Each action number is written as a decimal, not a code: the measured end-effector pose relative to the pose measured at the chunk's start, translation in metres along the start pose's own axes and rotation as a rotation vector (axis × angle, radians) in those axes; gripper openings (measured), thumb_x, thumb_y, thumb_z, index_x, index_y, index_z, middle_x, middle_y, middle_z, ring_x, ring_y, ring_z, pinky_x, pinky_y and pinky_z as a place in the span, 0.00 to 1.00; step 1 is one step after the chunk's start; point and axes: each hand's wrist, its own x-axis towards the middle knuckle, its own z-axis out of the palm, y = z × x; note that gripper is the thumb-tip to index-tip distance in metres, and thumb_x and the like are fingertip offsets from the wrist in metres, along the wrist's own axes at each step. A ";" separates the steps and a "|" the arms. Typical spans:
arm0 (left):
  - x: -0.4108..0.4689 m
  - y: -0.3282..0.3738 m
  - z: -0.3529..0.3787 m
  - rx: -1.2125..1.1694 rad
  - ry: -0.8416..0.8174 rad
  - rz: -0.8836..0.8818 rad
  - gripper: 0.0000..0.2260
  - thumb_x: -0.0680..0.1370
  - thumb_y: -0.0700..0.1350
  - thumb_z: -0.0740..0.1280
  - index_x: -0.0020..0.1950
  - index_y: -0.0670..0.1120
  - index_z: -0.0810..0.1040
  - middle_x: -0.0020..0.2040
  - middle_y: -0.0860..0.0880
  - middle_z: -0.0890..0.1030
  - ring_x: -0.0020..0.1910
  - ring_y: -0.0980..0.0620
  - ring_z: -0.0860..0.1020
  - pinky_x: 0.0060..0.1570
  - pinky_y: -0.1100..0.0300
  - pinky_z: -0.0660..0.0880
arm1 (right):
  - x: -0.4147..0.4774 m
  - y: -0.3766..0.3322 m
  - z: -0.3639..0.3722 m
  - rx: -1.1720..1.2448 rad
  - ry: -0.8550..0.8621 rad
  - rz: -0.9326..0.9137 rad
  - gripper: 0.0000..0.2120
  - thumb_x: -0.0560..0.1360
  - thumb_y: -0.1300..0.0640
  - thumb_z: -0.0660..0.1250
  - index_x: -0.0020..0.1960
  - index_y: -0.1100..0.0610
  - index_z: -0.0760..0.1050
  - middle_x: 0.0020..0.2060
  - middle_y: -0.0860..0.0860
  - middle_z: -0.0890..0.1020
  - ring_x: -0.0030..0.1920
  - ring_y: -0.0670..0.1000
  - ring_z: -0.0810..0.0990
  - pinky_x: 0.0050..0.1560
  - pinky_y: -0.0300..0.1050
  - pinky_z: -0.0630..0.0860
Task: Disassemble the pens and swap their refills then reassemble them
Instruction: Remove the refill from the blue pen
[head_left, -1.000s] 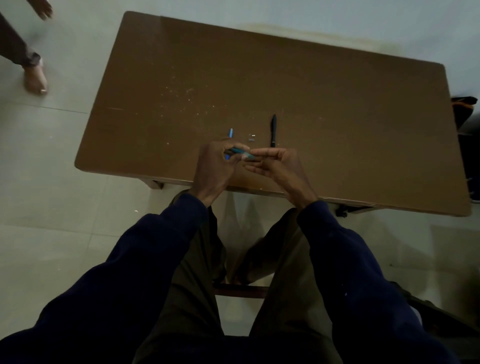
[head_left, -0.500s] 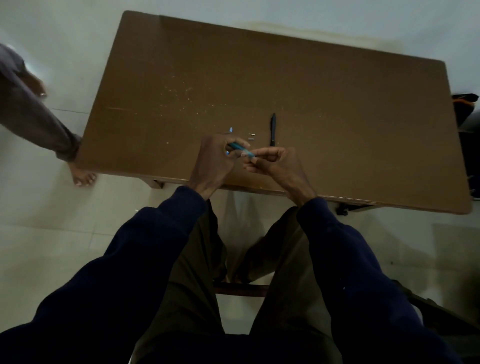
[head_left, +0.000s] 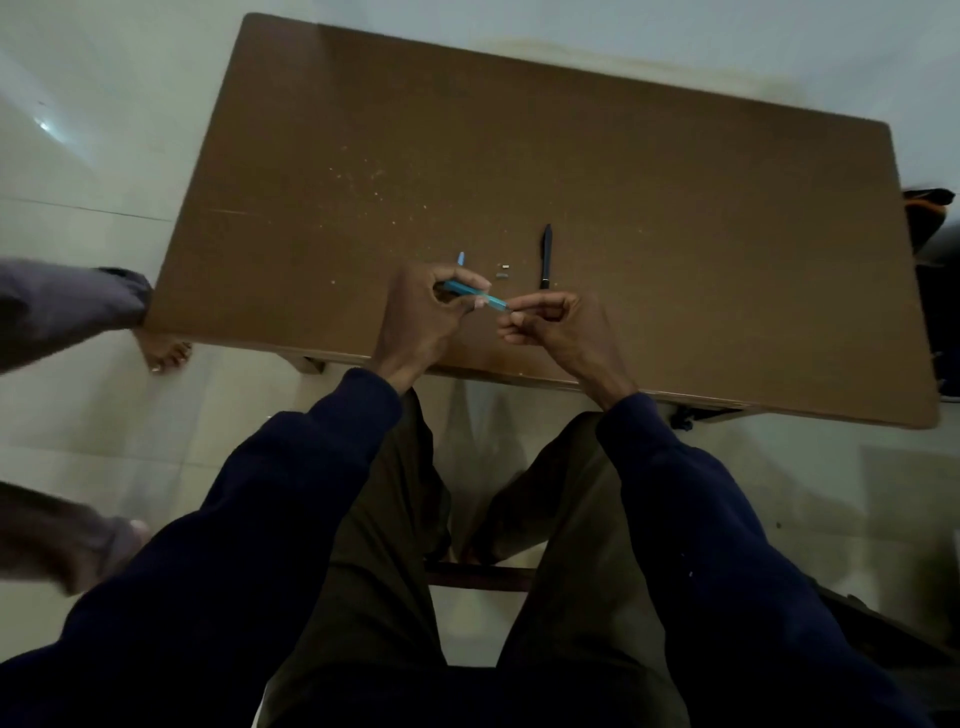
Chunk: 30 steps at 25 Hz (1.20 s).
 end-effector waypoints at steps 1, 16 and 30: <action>0.000 -0.003 0.000 -0.023 0.013 -0.018 0.09 0.74 0.38 0.76 0.53 0.44 0.85 0.52 0.50 0.86 0.52 0.58 0.84 0.55 0.58 0.82 | 0.000 0.001 -0.002 -0.023 0.013 0.000 0.07 0.79 0.67 0.70 0.56 0.68 0.82 0.43 0.60 0.87 0.45 0.57 0.88 0.48 0.46 0.85; -0.012 -0.038 -0.003 -0.308 0.169 -0.307 0.10 0.74 0.38 0.76 0.55 0.41 0.85 0.52 0.48 0.86 0.50 0.57 0.84 0.50 0.64 0.81 | 0.049 0.034 0.004 -0.935 0.247 -0.141 0.06 0.80 0.58 0.69 0.52 0.56 0.85 0.55 0.54 0.80 0.61 0.54 0.72 0.56 0.42 0.67; -0.008 -0.049 0.007 -0.322 0.189 -0.317 0.10 0.74 0.37 0.76 0.55 0.40 0.85 0.52 0.48 0.86 0.49 0.59 0.84 0.47 0.67 0.80 | 0.049 0.044 0.000 -1.005 0.204 -0.171 0.08 0.81 0.58 0.66 0.53 0.57 0.84 0.55 0.56 0.81 0.61 0.56 0.74 0.61 0.50 0.72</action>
